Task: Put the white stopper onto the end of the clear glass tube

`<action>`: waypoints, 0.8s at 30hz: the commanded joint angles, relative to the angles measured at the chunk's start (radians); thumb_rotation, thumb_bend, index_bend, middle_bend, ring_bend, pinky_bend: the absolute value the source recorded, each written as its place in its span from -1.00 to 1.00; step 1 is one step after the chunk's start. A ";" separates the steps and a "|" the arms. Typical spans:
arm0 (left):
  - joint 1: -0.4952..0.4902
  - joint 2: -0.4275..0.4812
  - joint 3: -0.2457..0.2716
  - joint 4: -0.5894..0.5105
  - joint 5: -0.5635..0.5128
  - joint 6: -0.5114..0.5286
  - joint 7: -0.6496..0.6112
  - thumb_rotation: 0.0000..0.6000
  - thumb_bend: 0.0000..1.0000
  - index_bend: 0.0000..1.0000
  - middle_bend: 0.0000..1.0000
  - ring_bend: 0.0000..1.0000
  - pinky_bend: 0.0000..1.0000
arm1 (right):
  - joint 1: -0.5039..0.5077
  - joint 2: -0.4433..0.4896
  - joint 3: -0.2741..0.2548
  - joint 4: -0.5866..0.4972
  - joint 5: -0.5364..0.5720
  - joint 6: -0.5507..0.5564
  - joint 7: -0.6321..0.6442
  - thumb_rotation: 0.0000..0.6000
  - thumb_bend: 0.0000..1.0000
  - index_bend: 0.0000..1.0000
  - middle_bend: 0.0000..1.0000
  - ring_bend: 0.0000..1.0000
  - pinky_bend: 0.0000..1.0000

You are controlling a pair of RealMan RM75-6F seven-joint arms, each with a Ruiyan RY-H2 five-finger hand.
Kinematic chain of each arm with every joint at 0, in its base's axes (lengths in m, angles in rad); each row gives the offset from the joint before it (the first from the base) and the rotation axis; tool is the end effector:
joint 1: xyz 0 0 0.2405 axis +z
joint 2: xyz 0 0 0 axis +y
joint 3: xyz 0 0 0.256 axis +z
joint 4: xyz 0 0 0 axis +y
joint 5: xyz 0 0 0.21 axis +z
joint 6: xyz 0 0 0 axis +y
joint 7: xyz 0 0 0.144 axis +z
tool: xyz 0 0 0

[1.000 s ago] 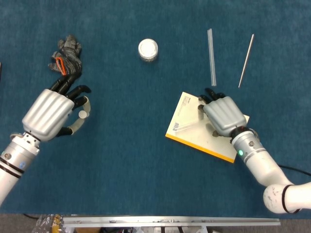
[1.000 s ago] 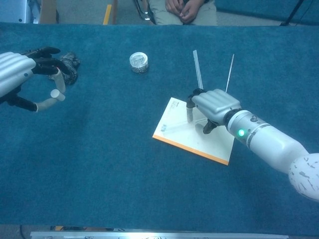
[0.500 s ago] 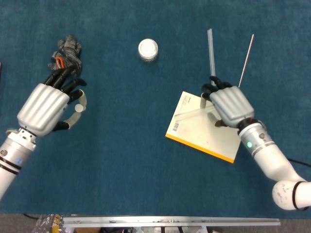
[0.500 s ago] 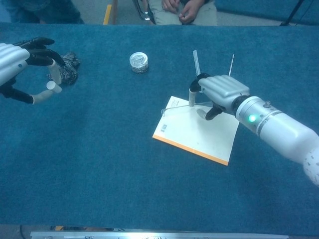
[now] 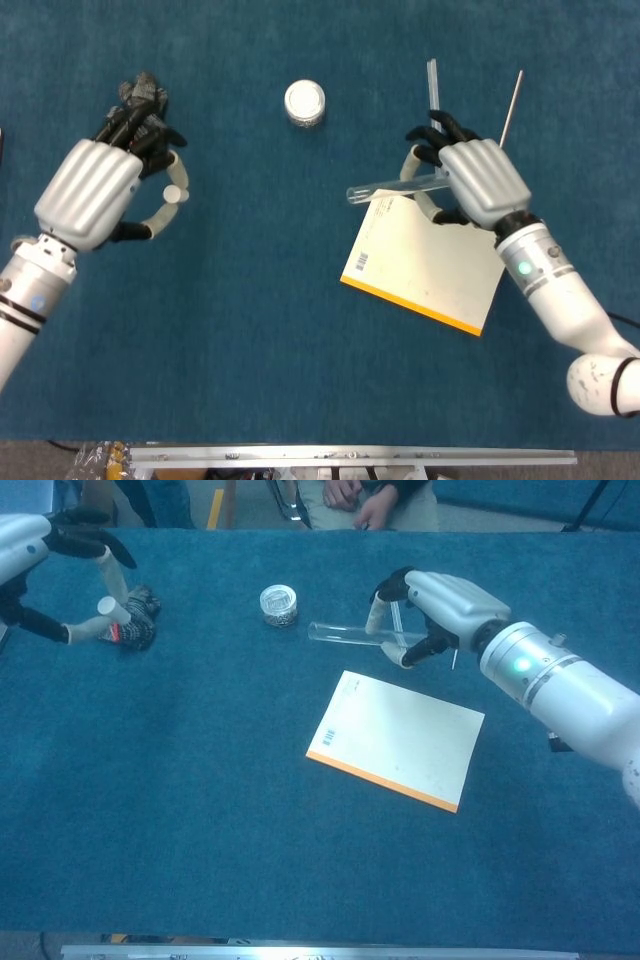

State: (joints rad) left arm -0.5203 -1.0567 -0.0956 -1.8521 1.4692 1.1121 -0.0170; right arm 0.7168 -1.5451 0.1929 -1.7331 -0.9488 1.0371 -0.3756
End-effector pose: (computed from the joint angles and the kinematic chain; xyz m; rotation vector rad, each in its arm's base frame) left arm -0.1773 0.2783 0.1148 -1.8383 -0.9887 -1.1143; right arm -0.1157 -0.3060 -0.0187 1.7906 -1.2411 1.0227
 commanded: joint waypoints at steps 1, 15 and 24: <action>-0.023 0.024 -0.025 -0.032 -0.037 -0.032 -0.020 1.00 -0.32 -0.03 -0.49 -0.93 -0.84 | 0.006 -0.028 0.016 0.027 -0.016 -0.004 0.034 1.00 -0.21 0.11 -0.53 -0.89 -0.58; -0.062 0.102 -0.086 -0.107 -0.175 -0.109 -0.095 1.00 -0.32 -0.03 -0.49 -0.93 -0.84 | 0.050 -0.171 0.090 0.146 -0.029 -0.039 0.172 1.00 -0.21 0.11 -0.53 -0.88 -0.58; -0.068 0.147 -0.116 -0.115 -0.220 -0.131 -0.165 1.00 -0.32 -0.03 -0.49 -0.93 -0.84 | 0.094 -0.288 0.130 0.259 -0.029 -0.060 0.235 1.00 -0.21 0.11 -0.53 -0.87 -0.58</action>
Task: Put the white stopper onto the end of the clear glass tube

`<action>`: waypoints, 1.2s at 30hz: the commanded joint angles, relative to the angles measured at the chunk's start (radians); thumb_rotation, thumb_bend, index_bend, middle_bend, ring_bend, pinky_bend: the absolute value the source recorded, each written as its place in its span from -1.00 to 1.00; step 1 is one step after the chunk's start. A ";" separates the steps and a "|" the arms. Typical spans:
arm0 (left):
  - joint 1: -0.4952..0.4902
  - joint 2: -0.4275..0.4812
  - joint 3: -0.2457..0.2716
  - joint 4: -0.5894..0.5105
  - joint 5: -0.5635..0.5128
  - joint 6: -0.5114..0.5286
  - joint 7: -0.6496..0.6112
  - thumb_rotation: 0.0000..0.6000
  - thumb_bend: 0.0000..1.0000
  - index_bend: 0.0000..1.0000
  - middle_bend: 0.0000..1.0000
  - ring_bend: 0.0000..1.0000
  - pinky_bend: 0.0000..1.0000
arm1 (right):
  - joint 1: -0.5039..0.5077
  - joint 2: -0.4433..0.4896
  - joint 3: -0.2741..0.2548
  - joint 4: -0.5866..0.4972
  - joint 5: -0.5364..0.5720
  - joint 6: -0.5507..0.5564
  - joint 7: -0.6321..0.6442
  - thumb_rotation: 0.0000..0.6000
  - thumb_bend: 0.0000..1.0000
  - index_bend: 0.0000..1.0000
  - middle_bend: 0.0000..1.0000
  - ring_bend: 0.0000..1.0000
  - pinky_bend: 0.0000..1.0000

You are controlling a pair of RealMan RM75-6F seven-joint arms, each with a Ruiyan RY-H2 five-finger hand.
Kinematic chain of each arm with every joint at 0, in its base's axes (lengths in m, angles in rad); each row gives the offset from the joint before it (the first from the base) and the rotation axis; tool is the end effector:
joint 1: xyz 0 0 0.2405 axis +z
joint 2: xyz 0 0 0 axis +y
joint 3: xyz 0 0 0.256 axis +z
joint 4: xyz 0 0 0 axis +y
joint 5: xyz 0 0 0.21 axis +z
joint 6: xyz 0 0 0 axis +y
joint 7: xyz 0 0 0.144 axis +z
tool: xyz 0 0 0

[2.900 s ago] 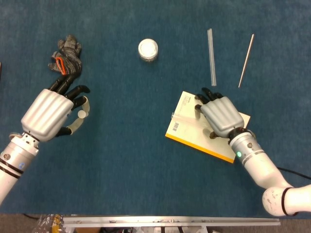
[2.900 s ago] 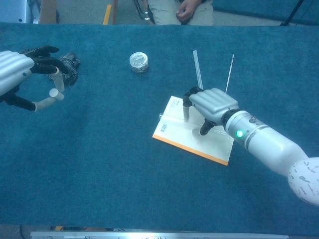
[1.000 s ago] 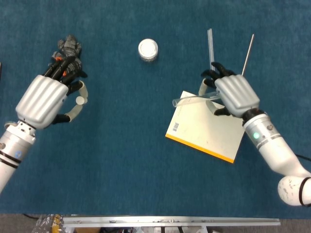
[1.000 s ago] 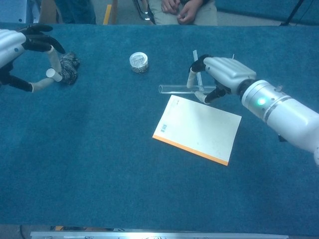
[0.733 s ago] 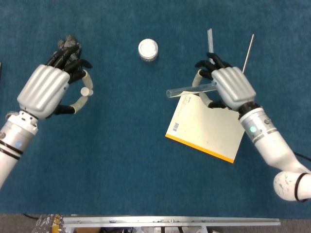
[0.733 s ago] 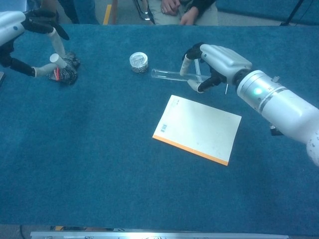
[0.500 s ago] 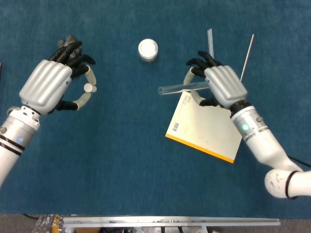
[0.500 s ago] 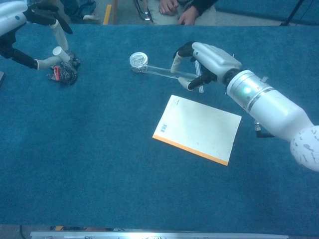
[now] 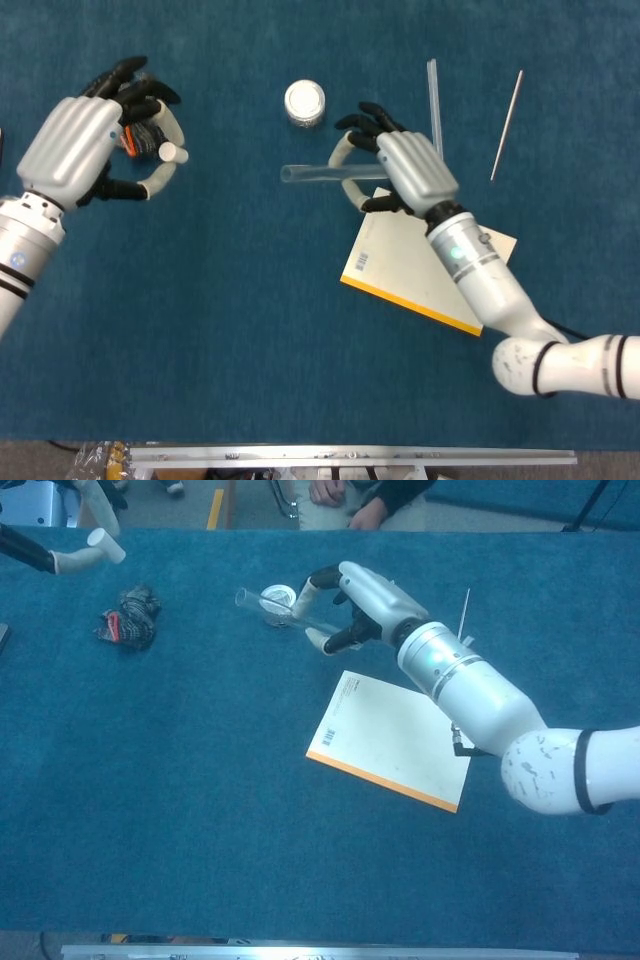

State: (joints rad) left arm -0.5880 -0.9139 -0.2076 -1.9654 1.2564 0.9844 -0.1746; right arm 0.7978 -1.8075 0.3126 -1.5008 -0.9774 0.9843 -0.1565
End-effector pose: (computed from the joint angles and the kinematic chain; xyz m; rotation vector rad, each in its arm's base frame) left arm -0.1518 0.3052 0.1501 -1.7069 -1.2283 -1.1772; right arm -0.0633 -0.3256 -0.0732 1.6850 -1.4709 1.2727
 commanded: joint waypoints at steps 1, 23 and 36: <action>-0.001 0.007 -0.006 -0.002 -0.015 -0.008 -0.016 1.00 -0.32 -0.03 -0.49 -0.93 -0.84 | 0.018 -0.041 0.016 0.041 0.000 -0.009 0.026 1.00 -0.21 0.11 -0.53 -0.87 -0.58; -0.024 -0.027 -0.029 -0.020 -0.128 -0.045 -0.042 1.00 -0.32 -0.04 -0.49 -0.93 -0.84 | 0.116 -0.205 0.123 0.209 0.025 -0.051 0.087 1.00 -0.21 0.11 -0.53 -0.87 -0.58; -0.037 -0.079 -0.053 -0.006 -0.202 -0.040 -0.055 1.00 -0.32 -0.04 -0.49 -0.93 -0.84 | 0.160 -0.255 0.169 0.258 0.030 -0.066 0.123 1.00 -0.21 0.12 -0.53 -0.86 -0.58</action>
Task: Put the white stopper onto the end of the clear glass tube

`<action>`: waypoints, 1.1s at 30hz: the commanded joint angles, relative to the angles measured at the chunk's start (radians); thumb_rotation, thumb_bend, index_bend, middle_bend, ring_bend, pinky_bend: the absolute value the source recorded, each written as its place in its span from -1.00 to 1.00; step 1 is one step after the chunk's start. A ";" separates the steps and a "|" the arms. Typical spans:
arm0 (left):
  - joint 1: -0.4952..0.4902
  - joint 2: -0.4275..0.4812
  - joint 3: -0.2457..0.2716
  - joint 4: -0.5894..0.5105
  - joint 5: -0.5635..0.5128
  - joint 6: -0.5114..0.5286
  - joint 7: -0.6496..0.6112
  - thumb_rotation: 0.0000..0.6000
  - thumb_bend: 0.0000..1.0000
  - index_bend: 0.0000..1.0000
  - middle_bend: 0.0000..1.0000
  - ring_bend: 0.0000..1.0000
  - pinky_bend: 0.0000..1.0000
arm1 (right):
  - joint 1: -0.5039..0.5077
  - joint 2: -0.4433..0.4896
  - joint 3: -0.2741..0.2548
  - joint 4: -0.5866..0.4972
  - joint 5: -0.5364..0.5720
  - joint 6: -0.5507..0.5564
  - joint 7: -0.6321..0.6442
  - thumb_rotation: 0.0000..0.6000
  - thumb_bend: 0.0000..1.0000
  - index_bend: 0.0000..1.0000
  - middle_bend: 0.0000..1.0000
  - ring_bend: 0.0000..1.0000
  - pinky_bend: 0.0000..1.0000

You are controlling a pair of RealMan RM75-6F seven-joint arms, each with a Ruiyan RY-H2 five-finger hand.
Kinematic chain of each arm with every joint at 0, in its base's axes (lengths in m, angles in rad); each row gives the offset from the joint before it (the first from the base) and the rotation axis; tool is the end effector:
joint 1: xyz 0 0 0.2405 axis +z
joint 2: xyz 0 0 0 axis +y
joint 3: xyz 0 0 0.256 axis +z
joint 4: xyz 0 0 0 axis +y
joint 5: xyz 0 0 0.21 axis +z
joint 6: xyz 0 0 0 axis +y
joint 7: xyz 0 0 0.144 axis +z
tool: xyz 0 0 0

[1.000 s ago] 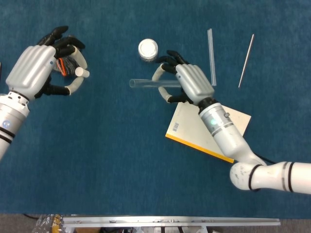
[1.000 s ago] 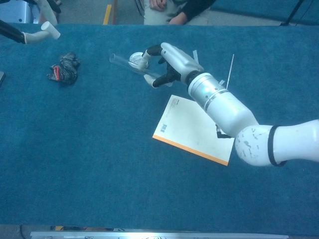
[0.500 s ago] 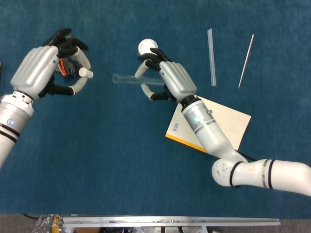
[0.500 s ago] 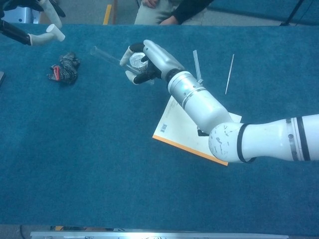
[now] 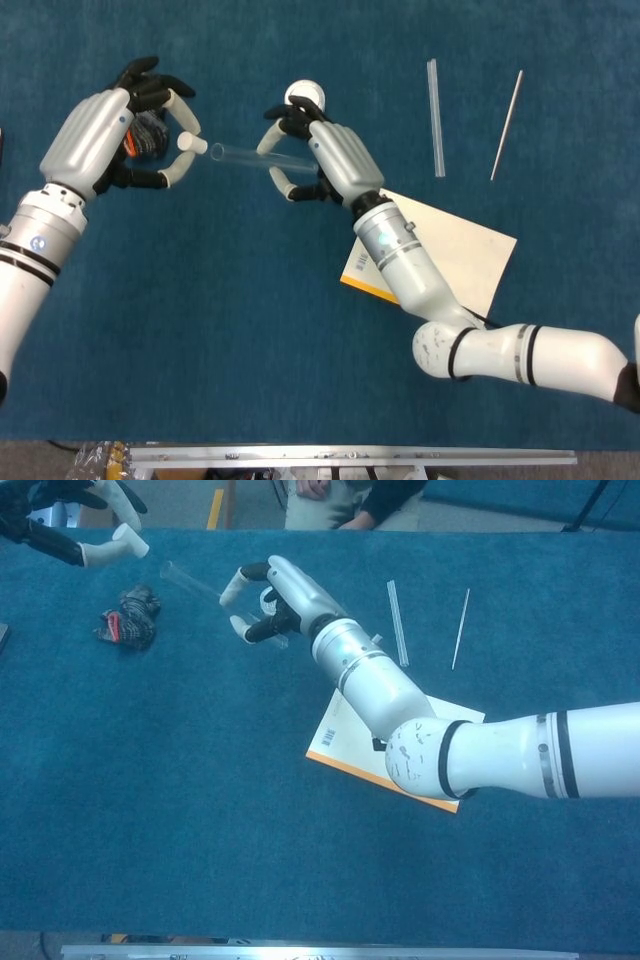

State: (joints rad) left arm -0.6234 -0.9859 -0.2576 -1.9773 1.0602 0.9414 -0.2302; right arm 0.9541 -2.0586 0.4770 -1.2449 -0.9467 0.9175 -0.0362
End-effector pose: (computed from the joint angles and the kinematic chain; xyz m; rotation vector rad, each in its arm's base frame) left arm -0.1443 0.3168 0.1315 -1.5484 -1.4877 -1.2438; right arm 0.0042 -0.3434 -0.1206 1.5832 -1.6526 1.4241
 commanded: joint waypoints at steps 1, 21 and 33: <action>-0.003 -0.012 -0.005 0.009 -0.010 0.006 0.001 1.00 -0.32 -0.04 -0.49 -0.93 -0.84 | 0.007 -0.006 0.008 0.003 0.000 0.001 0.003 1.00 -0.21 0.13 -0.53 -0.86 -0.58; 0.002 -0.034 -0.010 0.035 -0.020 -0.002 -0.008 1.00 -0.32 -0.04 -0.48 -0.93 -0.84 | 0.018 0.001 0.028 0.007 0.015 -0.006 0.020 1.00 -0.21 0.13 -0.53 -0.86 -0.58; -0.011 -0.051 -0.016 0.039 -0.030 -0.015 -0.001 1.00 -0.32 -0.04 -0.48 -0.93 -0.84 | 0.029 0.001 0.034 0.002 0.032 -0.015 0.022 1.00 -0.21 0.13 -0.53 -0.86 -0.58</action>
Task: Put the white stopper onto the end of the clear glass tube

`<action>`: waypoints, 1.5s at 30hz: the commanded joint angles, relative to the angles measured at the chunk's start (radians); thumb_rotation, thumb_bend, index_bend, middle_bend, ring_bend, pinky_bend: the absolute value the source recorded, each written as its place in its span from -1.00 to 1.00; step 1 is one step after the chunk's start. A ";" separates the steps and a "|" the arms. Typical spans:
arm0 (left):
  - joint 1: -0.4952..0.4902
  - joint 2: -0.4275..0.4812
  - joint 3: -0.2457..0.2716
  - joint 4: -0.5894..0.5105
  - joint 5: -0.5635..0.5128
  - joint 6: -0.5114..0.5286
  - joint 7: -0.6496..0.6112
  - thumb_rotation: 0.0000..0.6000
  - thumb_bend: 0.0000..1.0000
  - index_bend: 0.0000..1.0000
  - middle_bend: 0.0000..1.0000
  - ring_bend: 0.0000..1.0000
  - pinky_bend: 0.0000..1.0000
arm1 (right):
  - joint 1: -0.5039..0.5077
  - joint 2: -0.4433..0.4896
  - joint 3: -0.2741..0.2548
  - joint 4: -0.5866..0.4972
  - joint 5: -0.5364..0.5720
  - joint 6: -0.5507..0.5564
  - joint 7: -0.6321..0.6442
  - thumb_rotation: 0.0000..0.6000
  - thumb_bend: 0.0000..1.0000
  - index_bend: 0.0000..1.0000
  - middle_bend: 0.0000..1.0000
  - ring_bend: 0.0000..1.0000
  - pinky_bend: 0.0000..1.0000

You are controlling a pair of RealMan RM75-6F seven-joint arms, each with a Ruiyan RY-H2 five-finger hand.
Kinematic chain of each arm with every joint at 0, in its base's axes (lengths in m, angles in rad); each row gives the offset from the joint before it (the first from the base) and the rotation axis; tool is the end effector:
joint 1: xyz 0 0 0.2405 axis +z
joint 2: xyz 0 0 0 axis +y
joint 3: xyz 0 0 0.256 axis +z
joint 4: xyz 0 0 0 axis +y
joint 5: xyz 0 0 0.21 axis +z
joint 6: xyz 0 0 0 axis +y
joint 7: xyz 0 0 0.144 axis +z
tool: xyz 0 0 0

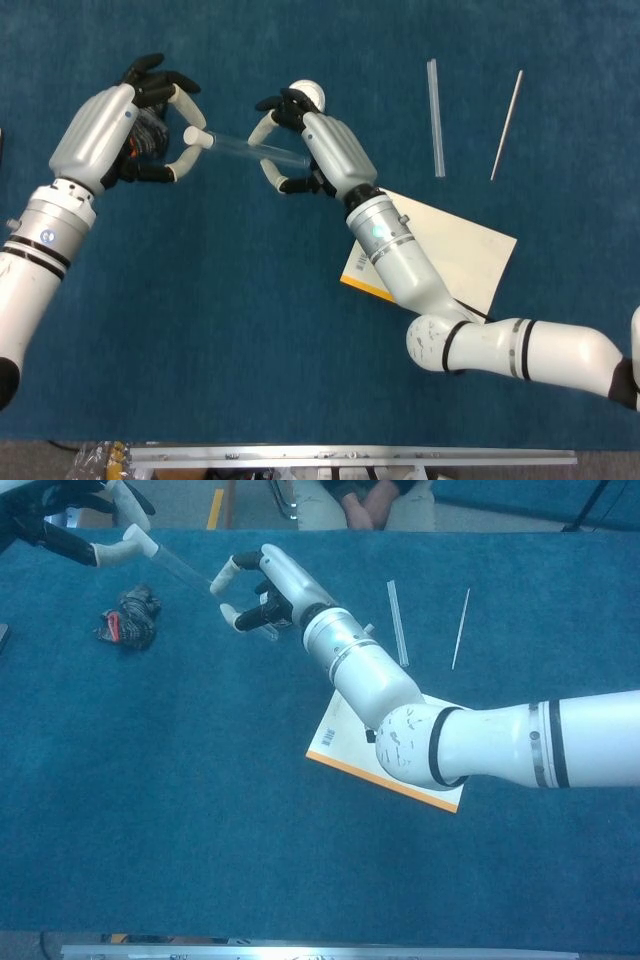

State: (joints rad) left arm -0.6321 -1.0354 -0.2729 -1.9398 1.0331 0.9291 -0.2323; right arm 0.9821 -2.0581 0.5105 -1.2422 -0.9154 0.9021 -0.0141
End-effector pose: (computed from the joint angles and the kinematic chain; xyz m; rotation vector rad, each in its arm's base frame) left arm -0.1449 0.3238 0.1212 -1.5231 -1.5218 -1.2566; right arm 0.0139 -0.3496 -0.1177 1.5514 -1.7032 1.4499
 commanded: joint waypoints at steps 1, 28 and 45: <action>-0.003 -0.003 -0.001 0.003 -0.004 -0.004 0.002 1.00 -0.32 -0.04 -0.48 -0.93 -0.84 | 0.001 0.000 0.000 0.000 0.002 0.000 -0.001 1.00 -0.21 0.13 -0.53 -0.86 -0.58; -0.017 -0.038 -0.010 0.013 -0.021 -0.004 0.012 1.00 -0.32 -0.04 -0.48 -0.93 -0.84 | 0.014 -0.009 0.019 0.007 0.026 -0.006 0.031 1.00 -0.21 0.14 -0.53 -0.86 -0.58; -0.020 -0.068 -0.014 0.019 -0.021 0.006 0.015 1.00 -0.32 -0.05 -0.48 -0.93 -0.84 | 0.017 -0.014 0.024 0.004 0.028 0.002 0.044 1.00 -0.21 0.15 -0.53 -0.86 -0.58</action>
State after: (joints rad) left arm -0.6523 -1.1035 -0.2871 -1.9203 1.0117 0.9349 -0.2170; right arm 0.9995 -2.0721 0.5349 -1.2386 -0.8878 0.9042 0.0293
